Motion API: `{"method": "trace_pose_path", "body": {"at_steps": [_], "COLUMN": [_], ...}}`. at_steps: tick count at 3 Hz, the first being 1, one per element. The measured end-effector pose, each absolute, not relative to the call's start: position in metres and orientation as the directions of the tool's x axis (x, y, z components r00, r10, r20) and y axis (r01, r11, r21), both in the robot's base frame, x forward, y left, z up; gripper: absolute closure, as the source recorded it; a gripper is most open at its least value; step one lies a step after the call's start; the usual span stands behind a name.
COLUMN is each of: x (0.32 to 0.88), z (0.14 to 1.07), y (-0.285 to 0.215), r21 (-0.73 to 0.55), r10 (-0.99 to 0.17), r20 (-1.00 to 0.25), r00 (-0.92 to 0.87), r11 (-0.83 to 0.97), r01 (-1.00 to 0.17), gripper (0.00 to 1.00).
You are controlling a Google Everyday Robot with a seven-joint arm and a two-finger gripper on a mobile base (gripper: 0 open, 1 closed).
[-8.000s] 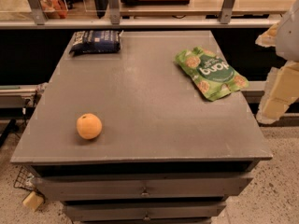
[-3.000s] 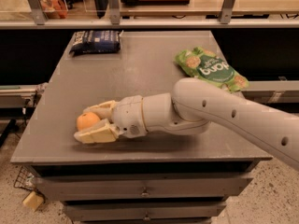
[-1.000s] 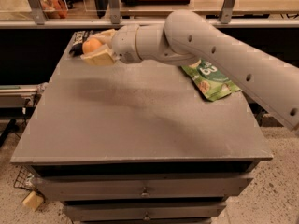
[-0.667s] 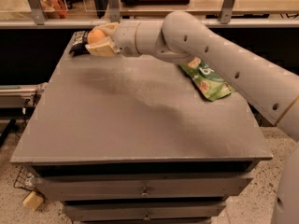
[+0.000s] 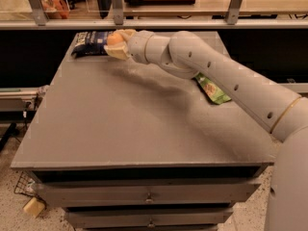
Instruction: Move orange near blue chip bag
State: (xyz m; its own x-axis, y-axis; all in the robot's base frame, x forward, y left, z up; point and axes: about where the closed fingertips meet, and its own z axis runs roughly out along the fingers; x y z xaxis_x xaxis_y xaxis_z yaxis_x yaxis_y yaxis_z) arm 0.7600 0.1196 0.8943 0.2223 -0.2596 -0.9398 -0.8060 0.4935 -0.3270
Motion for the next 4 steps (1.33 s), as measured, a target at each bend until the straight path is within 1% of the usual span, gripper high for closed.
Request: {"method": "trace_pose_path", "body": {"at_steps": [1, 2, 3, 4], "x": [0.776, 0.781, 0.778, 0.769], "z": [0.881, 0.867, 0.860, 0.860], "y": [0.118, 0.126, 0.132, 0.135], "r21": [-0.308, -0.280, -0.263, -0.256], "r10": [-0.255, -0.249, -0.245, -0.242], "r20": [-0.946, -0.954, -0.958, -0.959], "r00": [0.199, 0.169, 0.152, 0.147], "r11": [0.524, 0.529, 0.527, 0.522], "r01": [-0.794, -0.801, -0.808, -0.813], "gripper": [0.75, 0.44, 0.21, 0.00]}}
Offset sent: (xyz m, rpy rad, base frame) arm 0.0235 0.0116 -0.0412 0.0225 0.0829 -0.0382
